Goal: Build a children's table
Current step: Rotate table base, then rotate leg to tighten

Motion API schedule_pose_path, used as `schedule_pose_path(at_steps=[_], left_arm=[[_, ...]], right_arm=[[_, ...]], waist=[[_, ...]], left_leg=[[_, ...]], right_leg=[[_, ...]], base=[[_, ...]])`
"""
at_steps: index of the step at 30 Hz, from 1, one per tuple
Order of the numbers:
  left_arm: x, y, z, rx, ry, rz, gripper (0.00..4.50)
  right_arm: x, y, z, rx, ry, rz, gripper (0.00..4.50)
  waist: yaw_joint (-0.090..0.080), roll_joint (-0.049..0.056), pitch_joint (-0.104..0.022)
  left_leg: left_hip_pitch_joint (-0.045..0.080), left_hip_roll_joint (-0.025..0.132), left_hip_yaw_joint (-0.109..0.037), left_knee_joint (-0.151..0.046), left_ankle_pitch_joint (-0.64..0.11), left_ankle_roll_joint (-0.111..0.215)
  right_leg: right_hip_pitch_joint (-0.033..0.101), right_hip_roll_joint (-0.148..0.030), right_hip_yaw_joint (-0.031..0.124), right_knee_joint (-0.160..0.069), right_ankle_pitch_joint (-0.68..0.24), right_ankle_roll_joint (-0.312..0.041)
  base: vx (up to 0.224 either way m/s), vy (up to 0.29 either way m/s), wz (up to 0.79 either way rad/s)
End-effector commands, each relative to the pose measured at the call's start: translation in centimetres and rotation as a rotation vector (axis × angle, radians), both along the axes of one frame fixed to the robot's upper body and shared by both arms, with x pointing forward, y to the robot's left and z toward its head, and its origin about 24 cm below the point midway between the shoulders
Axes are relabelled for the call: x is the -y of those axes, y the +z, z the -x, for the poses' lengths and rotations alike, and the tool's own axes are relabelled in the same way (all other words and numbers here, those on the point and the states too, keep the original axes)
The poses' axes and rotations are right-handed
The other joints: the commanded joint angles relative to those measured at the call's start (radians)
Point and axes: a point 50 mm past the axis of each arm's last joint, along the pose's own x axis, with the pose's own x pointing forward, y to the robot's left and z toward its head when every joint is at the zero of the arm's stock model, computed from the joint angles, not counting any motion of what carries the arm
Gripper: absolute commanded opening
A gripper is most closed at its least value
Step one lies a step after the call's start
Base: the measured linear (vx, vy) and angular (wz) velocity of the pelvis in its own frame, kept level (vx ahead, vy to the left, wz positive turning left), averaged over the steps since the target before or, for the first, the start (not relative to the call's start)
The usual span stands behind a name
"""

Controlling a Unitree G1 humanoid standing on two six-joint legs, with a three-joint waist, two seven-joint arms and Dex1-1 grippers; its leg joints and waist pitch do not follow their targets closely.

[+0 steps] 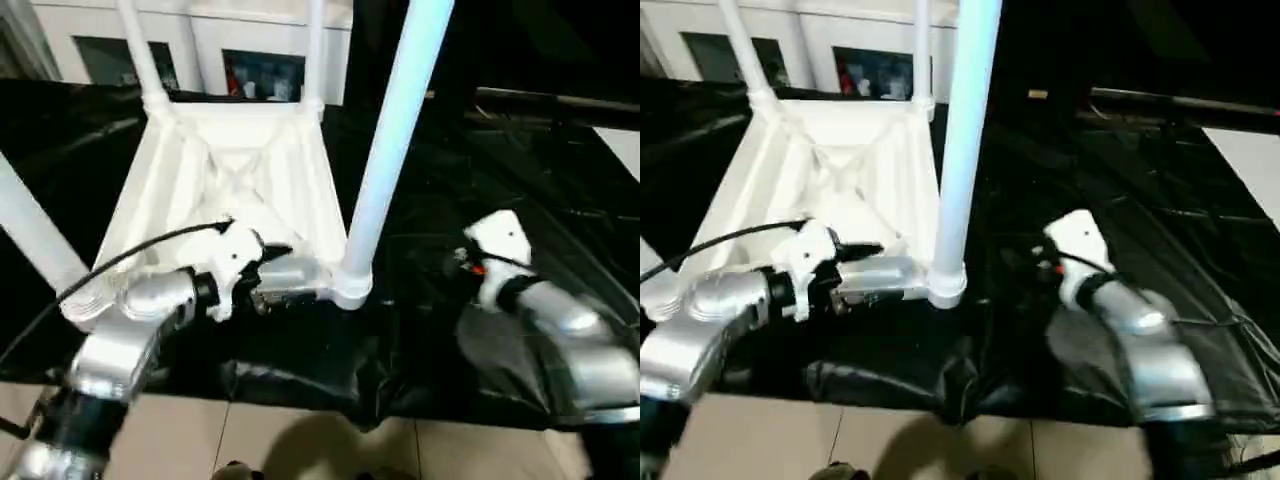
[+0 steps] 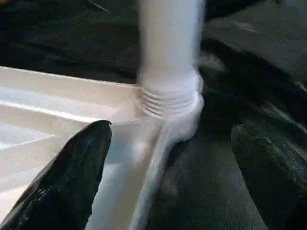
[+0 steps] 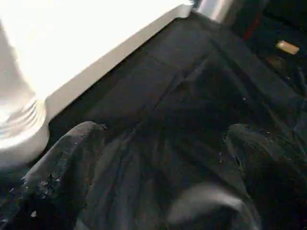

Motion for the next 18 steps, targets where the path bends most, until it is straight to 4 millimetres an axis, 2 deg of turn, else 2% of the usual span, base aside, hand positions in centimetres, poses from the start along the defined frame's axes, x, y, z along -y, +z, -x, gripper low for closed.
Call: schedule_pose_path(at_steps=[1,2,3,5,7,8,9,11,13,14,15,17,18], left_arm=[[0.3,-0.2,-0.5,-0.021,-0.075,-0.065,4.25],[0.4,-0.1,-1.0,-0.014,-0.086,-0.086,4.15],[0.4,-0.1,-1.0,-0.014,-0.086,-0.086,4.15],[0.5,-0.1,-1.4,-0.008,-0.103,-0.107,4.03],[0.7,-0.2,-1.9,-0.011,-0.132,-0.145,3.73],[0.8,-0.3,-2.1,-0.014,-0.143,-0.155,3.73],[0.8,-0.6,-2.6,-0.033,-0.149,-0.182,3.65],[0.8,-0.8,-2.7,-0.043,-0.164,-0.199,3.58],[0.7,-0.9,-2.9,-0.06,-0.173,-0.198,3.32],[0.7,-0.9,-2.9,-0.066,-0.176,-0.2,3.27],[0.6,-1.0,-3.1,-0.076,-0.176,-0.209,3.25],[0.4,-1.1,-3.2,-0.086,-0.174,-0.222,3.13],[0.3,-1.0,-3.4,-0.088,-0.174,-0.226,2.96]], right_arm=[[-0.7,0.5,0.8,-0.038,0.154,-0.015,4.5],[-0.9,0.7,1.3,-0.06,0.227,-0.006,4.5],[-0.9,0.7,1.3,-0.06,0.227,-0.006,4.5],[-1.1,0.7,1.8,-0.083,0.291,0.006,4.5],[-1.5,0.7,2.6,-0.127,0.378,0.021,4.5],[-1.6,0.6,2.8,-0.141,0.402,0.022,4.5],[-1.8,0.6,2.8,-0.148,0.418,0.028,4.5],[-2.0,0.6,2.9,-0.151,0.425,0.027,4.5],[-2.0,0.6,2.9,-0.155,0.436,0.026,4.5],[-2.0,0.6,2.9,-0.157,0.44,0.026,4.5],[-2.0,0.6,3.0,-0.16,0.449,0.031,4.5],[-1.9,0.6,3.1,-0.162,0.453,0.035,4.5],[-1.8,0.6,3.2,-0.165,0.456,0.039,4.5]], waist=[[0.002,0.006,-0.056],[0.002,0.005,-0.058],[0.003,0.005,-0.059],[0.003,0.003,-0.065],[0.008,0.005,-0.068],[0.005,0.004,-0.069],[0.007,0.005,-0.07],[0.007,0.006,-0.072],[0.006,0.006,-0.071],[0.007,0.007,-0.072],[0.009,0.012,-0.071],[0.011,0.009,-0.072],[0.013,0.01,-0.071]], left_leg=[[0.012,0.04,-0.009,-0.097,-0.289,0.0],[0.013,0.04,-0.006,-0.094,-0.278,0.007],[0.009,0.042,-0.007,-0.093,-0.261,0.013],[0.0,0.044,-0.007,-0.09,-0.183,0.028],[0.009,0.045,-0.002,-0.085,-0.171,0.044],[0.002,0.045,-0.002,-0.086,-0.145,0.051],[0.003,0.045,0.0,-0.084,-0.132,0.056],[0.006,0.046,0.0,-0.083,-0.123,0.059],[0.005,0.048,0.001,-0.084,-0.123,0.061],[0.01,0.049,0.003,-0.083,-0.134,0.064],[0.01,0.05,0.003,-0.084,-0.139,0.064],[0.01,0.051,0.005,-0.084,-0.142,0.064],[0.01,0.052,0.005,-0.085,-0.148,0.064]], right_leg=[[0.034,-0.047,0.032,-0.093,-0.358,-0.16],[0.033,-0.049,0.034,-0.093,-0.337,-0.169],[0.036,-0.051,0.033,-0.091,-0.318,-0.178],[0.046,-0.053,0.03,-0.08,-0.223,-0.202],[0.041,-0.048,0.03,-0.081,-0.184,-0.218],[0.048,-0.051,0.029,-0.074,-0.142,-0.237],[0.046,-0.049,0.028,-0.074,-0.12,-0.247],[0.046,-0.051,0.027,-0.071,-0.095,-0.264],[0.047,-0.051,0.027,-0.069,-0.073,-0.281],[0.044,-0.051,0.027,-0.07,-0.069,-0.291],[0.044,-0.052,0.027,-0.07,-0.068,-0.298],[0.045,-0.052,0.028,-0.069,-0.059,-0.304],[0.045,-0.054,0.027,-0.071,-0.067,-0.305]], base=[[0.0,0.0,0.0],[0.0,0.0,0.0],[0.0,0.0,0.0],[0.0,0.0,0.0],[0.0,0.0,0.0],[0.0,0.0,0.0],[0.0,0.0,0.0],[0.0,0.0,0.0],[0.0,0.0,0.0],[0.0,0.0,0.0],[0.0,0.0,0.0],[0.0,0.0,0.0],[0.0,0.0,0.0]])
